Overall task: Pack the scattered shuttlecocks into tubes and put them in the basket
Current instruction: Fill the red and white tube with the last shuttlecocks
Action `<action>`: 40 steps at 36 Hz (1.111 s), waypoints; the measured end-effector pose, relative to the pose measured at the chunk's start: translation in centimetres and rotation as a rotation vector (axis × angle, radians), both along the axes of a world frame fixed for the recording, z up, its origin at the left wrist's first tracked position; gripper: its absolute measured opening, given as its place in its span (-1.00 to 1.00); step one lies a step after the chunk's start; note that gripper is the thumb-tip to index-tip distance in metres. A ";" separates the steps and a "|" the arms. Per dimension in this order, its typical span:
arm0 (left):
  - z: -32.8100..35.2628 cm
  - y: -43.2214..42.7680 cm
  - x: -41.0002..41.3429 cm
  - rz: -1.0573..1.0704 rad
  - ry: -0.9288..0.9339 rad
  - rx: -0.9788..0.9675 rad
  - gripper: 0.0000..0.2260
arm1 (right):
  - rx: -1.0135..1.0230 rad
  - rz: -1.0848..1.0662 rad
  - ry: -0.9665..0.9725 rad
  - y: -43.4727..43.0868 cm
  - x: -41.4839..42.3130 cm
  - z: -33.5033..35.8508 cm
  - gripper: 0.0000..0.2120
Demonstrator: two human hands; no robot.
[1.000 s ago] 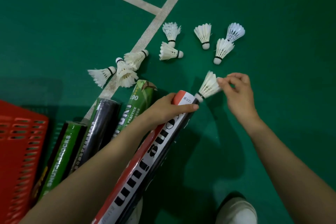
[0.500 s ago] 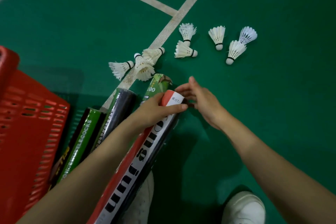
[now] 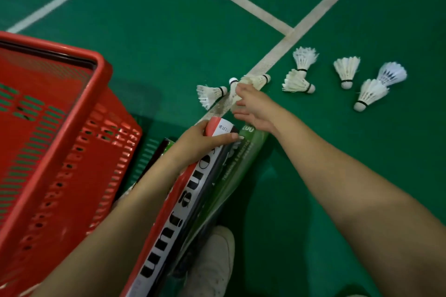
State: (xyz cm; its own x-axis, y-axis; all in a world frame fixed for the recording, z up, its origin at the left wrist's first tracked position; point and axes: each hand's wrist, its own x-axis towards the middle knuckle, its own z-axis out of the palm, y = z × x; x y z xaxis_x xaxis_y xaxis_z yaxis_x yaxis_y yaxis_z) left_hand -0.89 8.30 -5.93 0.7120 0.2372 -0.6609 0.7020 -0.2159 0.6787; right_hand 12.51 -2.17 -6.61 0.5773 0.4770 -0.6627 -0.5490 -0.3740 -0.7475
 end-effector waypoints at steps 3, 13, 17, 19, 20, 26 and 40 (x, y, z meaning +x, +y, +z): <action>-0.3 0.2 -1.0 -0.015 -0.001 0.023 -0.39 | -0.005 -0.094 0.097 1.2 -0.1 -0.4 -0.52; -0.2 -0.1 -3.0 -0.017 -0.004 -0.032 -0.48 | -0.016 -0.298 0.145 2.3 -0.5 -1.4 -0.52; 0.0 0.5 -3.4 0.030 -0.019 -0.047 -0.46 | -0.039 -0.325 0.116 2.7 -0.6 -1.3 -0.54; 0.2 0.8 -3.7 0.047 -0.031 -0.037 -0.47 | -0.095 -0.341 0.001 2.8 -0.7 -1.1 -0.59; 0.3 1.0 -3.8 0.054 -0.033 -0.032 -0.48 | -0.135 -0.338 -0.093 2.8 -0.8 -1.0 -0.62; 1.1 2.0 -4.2 0.060 -0.063 0.010 -0.45 | -0.325 -0.319 -0.480 0.1 -2.6 -1.5 -0.80; 0.7 1.2 -6.3 -0.023 -0.040 0.116 -0.23 | -0.117 -0.090 -0.775 -2.8 -6.0 0.4 -0.87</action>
State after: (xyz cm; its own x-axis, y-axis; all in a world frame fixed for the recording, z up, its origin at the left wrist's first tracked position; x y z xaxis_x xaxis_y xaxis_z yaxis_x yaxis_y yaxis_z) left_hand -7.20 9.51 -5.21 0.7435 0.2942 -0.6006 0.6686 -0.3102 0.6758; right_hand 6.50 -4.99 -6.19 0.9283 0.3584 -0.0992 0.0801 -0.4531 -0.8878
